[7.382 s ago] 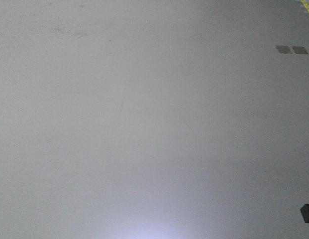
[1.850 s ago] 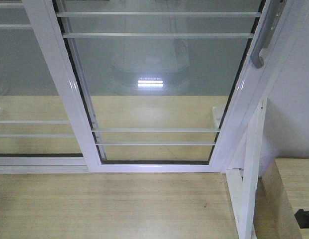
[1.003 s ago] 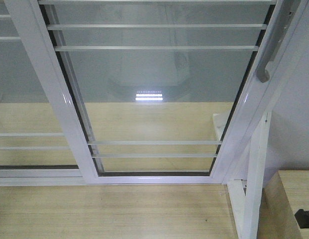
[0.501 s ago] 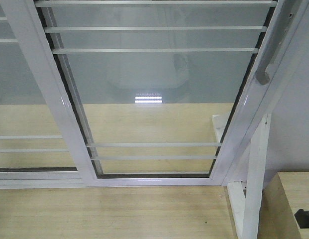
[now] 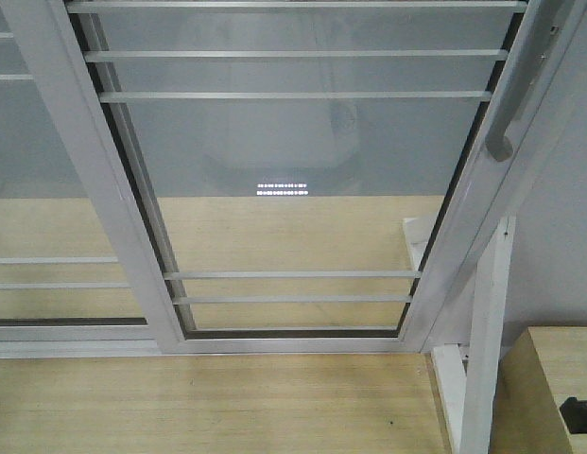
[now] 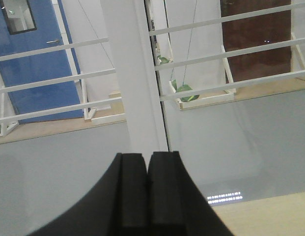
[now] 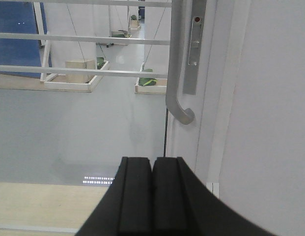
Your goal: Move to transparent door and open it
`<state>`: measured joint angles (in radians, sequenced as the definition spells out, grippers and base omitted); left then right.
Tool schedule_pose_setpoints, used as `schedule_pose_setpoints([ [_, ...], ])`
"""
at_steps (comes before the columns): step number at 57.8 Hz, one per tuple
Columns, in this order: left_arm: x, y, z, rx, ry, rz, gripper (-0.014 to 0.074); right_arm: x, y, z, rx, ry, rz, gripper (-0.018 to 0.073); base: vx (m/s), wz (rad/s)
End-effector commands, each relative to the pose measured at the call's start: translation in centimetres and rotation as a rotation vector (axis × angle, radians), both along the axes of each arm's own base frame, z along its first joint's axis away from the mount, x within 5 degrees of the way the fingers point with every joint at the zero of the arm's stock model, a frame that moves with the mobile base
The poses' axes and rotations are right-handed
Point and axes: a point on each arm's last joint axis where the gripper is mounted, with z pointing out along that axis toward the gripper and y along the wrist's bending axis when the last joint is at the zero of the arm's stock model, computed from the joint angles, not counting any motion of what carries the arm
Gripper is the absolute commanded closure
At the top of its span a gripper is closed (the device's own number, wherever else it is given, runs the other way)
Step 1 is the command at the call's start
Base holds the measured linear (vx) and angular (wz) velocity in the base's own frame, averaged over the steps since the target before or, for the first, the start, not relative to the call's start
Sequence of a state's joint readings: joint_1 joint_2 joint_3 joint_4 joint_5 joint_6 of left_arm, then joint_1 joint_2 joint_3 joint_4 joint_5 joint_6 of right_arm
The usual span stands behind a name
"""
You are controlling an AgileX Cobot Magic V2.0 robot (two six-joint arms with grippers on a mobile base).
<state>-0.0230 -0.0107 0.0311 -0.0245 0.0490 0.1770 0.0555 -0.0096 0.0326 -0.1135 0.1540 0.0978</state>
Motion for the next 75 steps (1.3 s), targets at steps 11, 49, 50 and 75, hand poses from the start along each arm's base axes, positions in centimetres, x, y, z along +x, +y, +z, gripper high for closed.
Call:
schedule_pose_setpoints([
  [11, -0.01, 0.03, 0.28, -0.018, -0.072, 0.003, 0.0603, -0.05, 0.09, 0.77, -0.004, -0.094, 0.012, 0.0566, 0.0, 0.0],
  [49, -0.01, 0.03, 0.28, -0.018, -0.072, 0.003, 0.0603, -0.05, 0.09, 0.77, -0.004, -0.094, 0.012, 0.0566, 0.0, 0.0],
  [50, -0.01, 0.03, 0.28, -0.018, -0.072, 0.003, 0.0603, -0.05, 0.09, 0.77, -0.004, -0.094, 0.012, 0.0566, 0.0, 0.0],
  [75, -0.02, 0.03, 0.31, -0.007, -0.076, 0.003, 0.0603, -0.06, 0.09, 0.85, -0.007, -0.099, 0.012, 0.0566, 0.0, 0.0],
])
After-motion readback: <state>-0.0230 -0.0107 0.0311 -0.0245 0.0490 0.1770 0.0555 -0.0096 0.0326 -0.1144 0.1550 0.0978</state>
